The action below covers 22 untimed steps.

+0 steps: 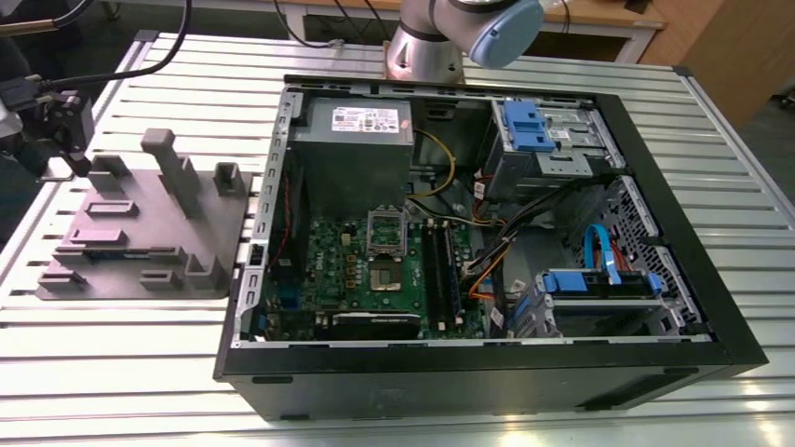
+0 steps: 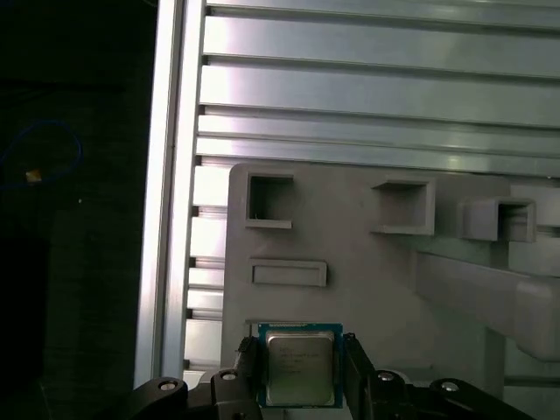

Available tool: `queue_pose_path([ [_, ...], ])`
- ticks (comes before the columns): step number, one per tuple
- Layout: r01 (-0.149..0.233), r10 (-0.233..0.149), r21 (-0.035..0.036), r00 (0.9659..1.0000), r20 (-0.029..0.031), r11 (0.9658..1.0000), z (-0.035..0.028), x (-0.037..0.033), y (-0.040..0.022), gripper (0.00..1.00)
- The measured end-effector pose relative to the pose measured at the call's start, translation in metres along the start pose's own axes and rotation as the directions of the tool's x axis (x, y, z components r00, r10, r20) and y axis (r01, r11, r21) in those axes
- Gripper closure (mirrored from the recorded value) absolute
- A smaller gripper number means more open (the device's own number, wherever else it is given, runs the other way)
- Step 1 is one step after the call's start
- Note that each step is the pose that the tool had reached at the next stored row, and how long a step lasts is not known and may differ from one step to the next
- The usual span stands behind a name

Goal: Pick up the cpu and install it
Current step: 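Pick up the cpu and move it towards the insertion slot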

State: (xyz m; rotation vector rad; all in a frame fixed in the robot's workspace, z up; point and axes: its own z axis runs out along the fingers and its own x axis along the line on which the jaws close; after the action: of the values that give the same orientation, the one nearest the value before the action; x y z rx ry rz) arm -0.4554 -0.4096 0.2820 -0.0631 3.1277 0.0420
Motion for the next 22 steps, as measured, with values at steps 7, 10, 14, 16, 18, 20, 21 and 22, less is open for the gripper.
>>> queue_pose_path([
  [7, 0.000, 0.000, 0.0041, 1.0000, -0.0002, 1.0000, -0.0007, 0.0000, 0.0003, 0.53],
  [10, 0.000, 0.000, 0.0052, 1.0000, -0.0003, 1.0000, -0.0008, 0.0000, 0.0005, 0.53],
  [14, 0.000, 0.000, 0.0078, 1.0000, -0.0003, 1.0000, -0.0010, 0.0000, 0.0007, 0.53],
  [16, 0.000, 0.000, 0.0096, 1.0000, -0.0004, 1.0000, -0.0010, -0.0001, 0.0008, 0.53],
  [18, 0.000, 0.000, 0.0109, 1.0000, -0.0005, 0.9999, -0.0012, -0.0001, 0.0009, 0.53],
  [20, 0.000, 0.000, 0.0124, 1.0000, -0.0005, 0.9999, -0.0013, -0.0001, 0.0010, 0.53],
  [21, 0.000, 0.000, 0.0133, 1.0000, -0.0006, 0.9999, -0.0014, -0.0001, 0.0010, 0.53],
  [22, 0.000, 0.000, 0.0140, 1.0000, -0.0006, 0.9999, -0.0015, -0.0001, 0.0011, 0.53],
])
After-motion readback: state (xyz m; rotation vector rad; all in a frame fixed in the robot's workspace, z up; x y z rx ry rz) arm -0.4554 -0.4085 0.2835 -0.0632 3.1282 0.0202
